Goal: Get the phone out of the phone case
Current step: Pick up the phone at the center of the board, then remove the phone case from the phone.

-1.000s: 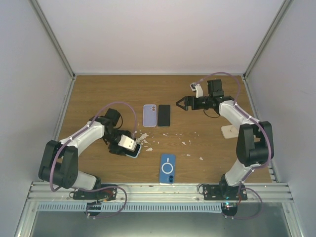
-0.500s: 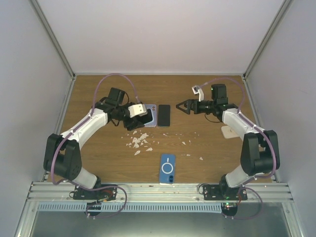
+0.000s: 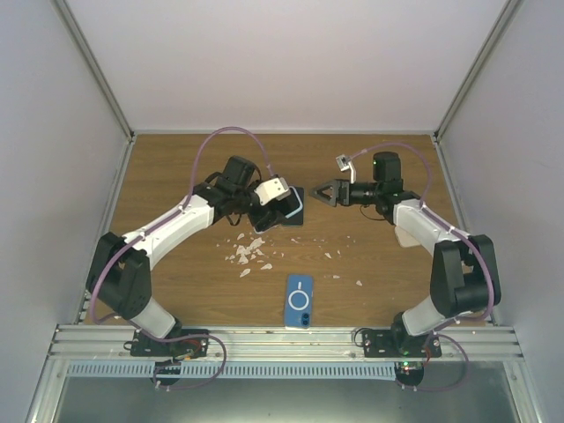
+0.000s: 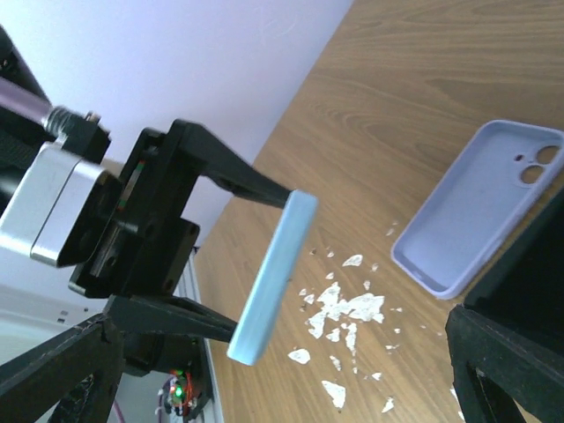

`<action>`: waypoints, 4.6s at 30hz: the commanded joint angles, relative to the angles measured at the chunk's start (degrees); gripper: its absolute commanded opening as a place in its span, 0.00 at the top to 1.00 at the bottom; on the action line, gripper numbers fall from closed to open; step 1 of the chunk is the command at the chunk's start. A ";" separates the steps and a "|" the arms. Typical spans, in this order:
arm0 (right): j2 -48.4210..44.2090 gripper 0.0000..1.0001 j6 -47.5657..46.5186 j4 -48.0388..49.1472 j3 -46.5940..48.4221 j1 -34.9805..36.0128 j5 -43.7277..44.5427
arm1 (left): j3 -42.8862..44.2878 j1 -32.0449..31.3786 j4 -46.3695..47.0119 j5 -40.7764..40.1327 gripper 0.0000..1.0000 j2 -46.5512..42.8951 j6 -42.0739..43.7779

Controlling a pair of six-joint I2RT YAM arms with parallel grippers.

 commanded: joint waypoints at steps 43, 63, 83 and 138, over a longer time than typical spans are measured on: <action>-5.83 1.00 -1.52 -1.10 -0.06 2.97 1.36 | 4.24 -9.03 6.30 -3.90 0.01 -6.20 -6.01; -12.16 1.00 -23.17 -20.27 6.23 0.98 -20.12 | 6.47 11.13 -9.36 37.47 0.01 -14.25 -8.13; -15.60 0.99 -22.53 -17.22 5.82 1.30 -22.29 | -2.70 10.99 -3.37 40.07 0.21 -15.41 -14.75; -17.58 0.99 -23.12 -18.26 5.43 2.86 -29.44 | -2.65 8.33 -0.35 19.80 0.76 -9.60 -15.75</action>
